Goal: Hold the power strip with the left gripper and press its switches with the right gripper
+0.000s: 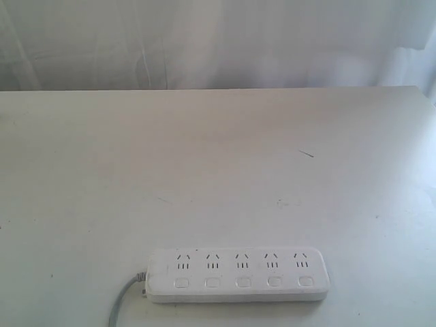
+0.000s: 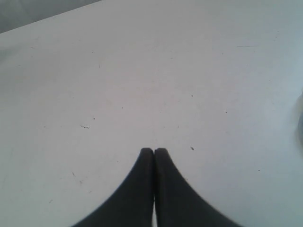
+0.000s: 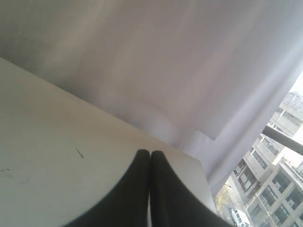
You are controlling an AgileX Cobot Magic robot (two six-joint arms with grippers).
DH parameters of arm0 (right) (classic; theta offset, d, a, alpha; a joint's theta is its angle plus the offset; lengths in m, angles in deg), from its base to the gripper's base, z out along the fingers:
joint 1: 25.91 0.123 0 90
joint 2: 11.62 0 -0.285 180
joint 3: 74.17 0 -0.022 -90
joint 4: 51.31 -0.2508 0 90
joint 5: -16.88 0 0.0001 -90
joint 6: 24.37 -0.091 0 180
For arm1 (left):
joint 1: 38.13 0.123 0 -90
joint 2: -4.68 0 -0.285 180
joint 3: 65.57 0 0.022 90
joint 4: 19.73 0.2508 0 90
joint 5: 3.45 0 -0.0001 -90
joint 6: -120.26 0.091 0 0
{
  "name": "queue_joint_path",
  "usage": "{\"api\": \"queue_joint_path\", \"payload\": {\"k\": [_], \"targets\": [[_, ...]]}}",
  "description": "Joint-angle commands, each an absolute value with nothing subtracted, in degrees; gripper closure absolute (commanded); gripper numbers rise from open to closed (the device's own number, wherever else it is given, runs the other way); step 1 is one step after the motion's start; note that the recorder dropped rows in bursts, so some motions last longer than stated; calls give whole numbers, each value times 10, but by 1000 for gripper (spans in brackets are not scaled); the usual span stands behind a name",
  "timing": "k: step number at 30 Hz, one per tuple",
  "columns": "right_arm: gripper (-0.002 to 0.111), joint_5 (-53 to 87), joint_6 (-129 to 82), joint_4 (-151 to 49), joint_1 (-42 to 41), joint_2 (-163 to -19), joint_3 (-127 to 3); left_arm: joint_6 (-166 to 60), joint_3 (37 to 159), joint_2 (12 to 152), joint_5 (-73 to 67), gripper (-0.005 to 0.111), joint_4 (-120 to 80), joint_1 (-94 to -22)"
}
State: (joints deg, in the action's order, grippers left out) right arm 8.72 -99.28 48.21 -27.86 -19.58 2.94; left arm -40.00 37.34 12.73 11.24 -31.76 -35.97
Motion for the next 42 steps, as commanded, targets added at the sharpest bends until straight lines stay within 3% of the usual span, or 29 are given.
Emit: {"api": "queue_joint_path", "payload": {"k": [1,7,29,33,39,42], "targets": [[108,117,-989,408,-277,-194,30,-398,372,125,113,107,-319,-361],[108,120,-963,139,-277,-194,30,-398,372,125,113,107,-319,-361],[108,112,-818,137,-277,-194,30,-398,372,125,112,107,-319,-361],[108,173,-629,-27,-277,-194,30,-398,372,125,112,107,-319,-361],[108,214,-187,-457,-277,-194,30,-398,372,125,112,107,-319,-361],[108,268,-79,-592,-277,-194,30,-398,372,125,112,107,-319,-361]]}}
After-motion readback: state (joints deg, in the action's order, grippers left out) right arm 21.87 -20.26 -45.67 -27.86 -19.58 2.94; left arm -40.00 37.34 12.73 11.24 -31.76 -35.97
